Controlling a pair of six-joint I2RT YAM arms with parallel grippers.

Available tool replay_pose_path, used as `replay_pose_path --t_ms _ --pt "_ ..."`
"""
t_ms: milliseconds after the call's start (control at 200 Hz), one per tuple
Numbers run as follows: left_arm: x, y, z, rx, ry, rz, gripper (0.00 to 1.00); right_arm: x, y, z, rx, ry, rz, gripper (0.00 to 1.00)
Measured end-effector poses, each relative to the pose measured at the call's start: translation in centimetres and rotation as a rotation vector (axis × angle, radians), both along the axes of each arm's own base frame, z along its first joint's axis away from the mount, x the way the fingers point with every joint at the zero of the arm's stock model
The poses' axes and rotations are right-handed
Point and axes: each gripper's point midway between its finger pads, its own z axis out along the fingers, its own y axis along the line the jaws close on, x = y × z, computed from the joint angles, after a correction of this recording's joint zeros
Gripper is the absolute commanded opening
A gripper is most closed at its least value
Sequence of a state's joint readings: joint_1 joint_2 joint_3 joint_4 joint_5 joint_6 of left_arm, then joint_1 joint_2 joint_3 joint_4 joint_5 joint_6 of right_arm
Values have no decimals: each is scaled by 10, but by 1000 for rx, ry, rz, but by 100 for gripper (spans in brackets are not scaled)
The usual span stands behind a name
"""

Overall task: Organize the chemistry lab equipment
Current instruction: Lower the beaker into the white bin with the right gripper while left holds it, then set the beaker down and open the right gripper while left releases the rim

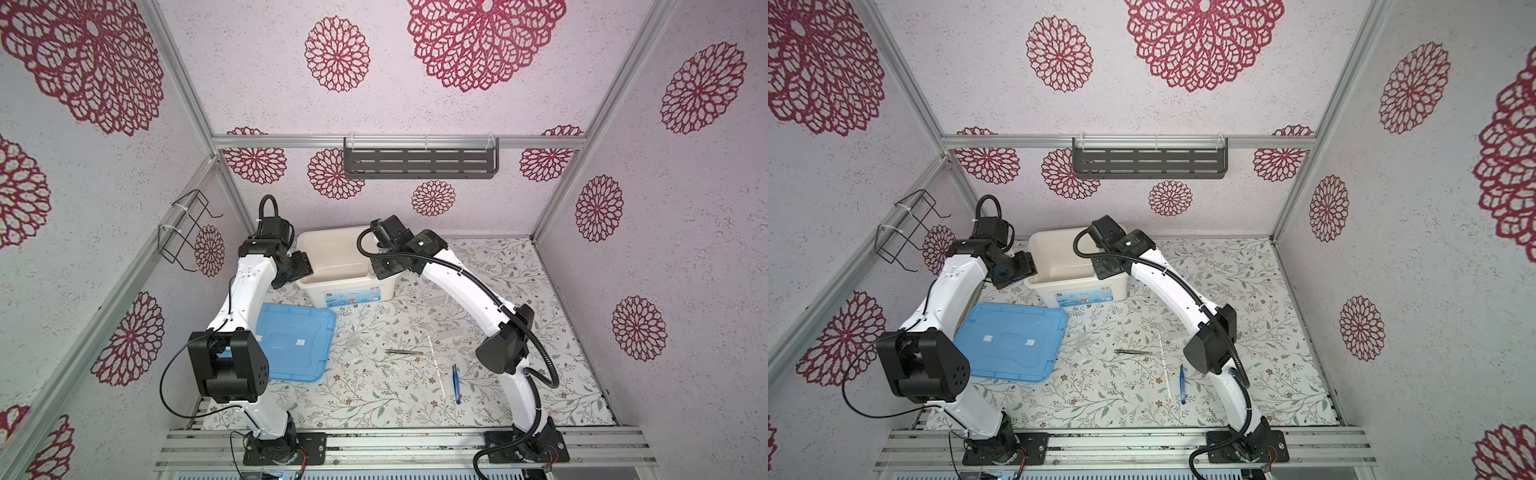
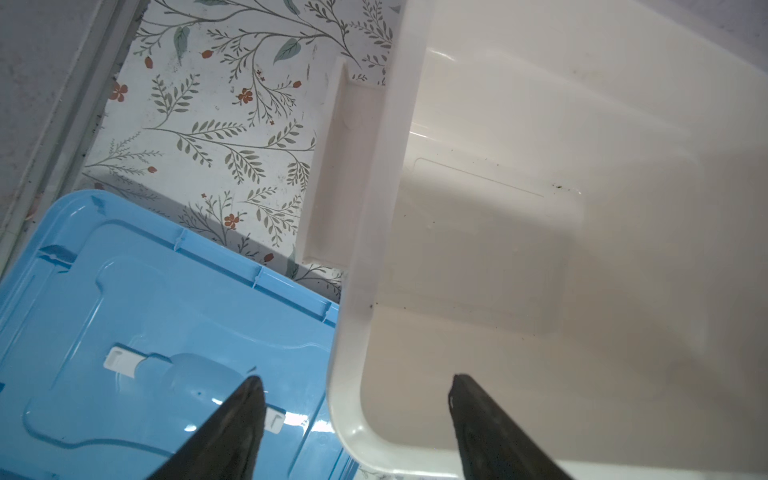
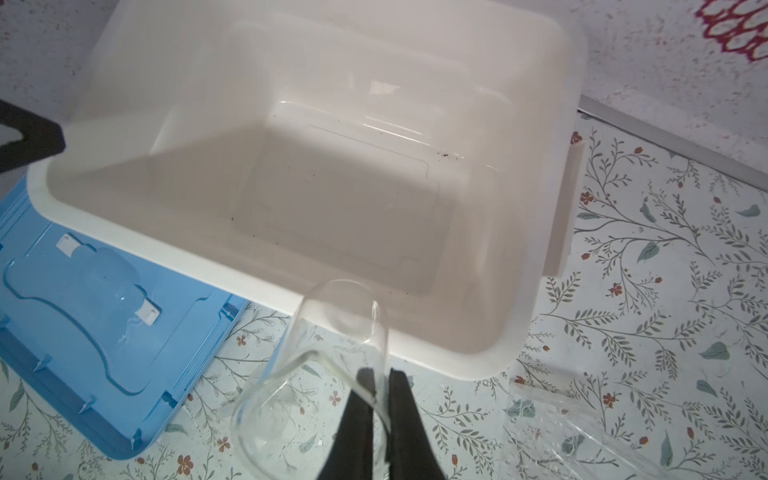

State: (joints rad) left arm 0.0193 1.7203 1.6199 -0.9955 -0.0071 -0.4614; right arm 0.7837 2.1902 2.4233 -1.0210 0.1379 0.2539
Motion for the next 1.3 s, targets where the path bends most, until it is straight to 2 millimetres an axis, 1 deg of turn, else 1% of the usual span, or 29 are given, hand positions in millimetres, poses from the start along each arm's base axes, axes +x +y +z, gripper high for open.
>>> replay_pose_path --t_ms 105,225,325,390,485,595,751,851,881,976,1046,1171,1301 --pt "5 -2 -7 16 24 -32 62 13 -2 -8 -16 -14 17 0" --pt "13 -7 -14 35 41 -78 62 25 -4 -30 -70 -8 39 0" --pt "18 -14 -19 50 55 -120 58 28 -4 -53 -122 12 64 0" --pt "21 -17 -22 62 62 -141 57 29 -4 -61 -149 17 83 0" --pt "26 -16 -24 85 70 -155 55 29 -6 -71 -189 23 102 0" --pt "32 -15 -24 99 72 -170 51 29 -8 -73 -214 18 128 0" --pt "44 -15 -24 120 72 -205 48 27 -10 -72 -241 19 156 0" --pt "52 -15 -27 142 82 -239 42 24 -10 -74 -253 25 169 0" --pt "54 -15 -29 148 86 -248 39 23 -10 -75 -259 31 176 0" --pt "60 -15 -34 165 97 -282 36 19 -12 -77 -273 44 191 0" --pt "63 -16 -37 178 104 -304 32 15 -12 -78 -284 52 202 0" --pt "64 -19 -42 204 117 -349 32 8 -10 -81 -297 69 223 0" --pt "63 -22 -42 241 124 -397 32 1 -7 -83 -295 85 248 0"
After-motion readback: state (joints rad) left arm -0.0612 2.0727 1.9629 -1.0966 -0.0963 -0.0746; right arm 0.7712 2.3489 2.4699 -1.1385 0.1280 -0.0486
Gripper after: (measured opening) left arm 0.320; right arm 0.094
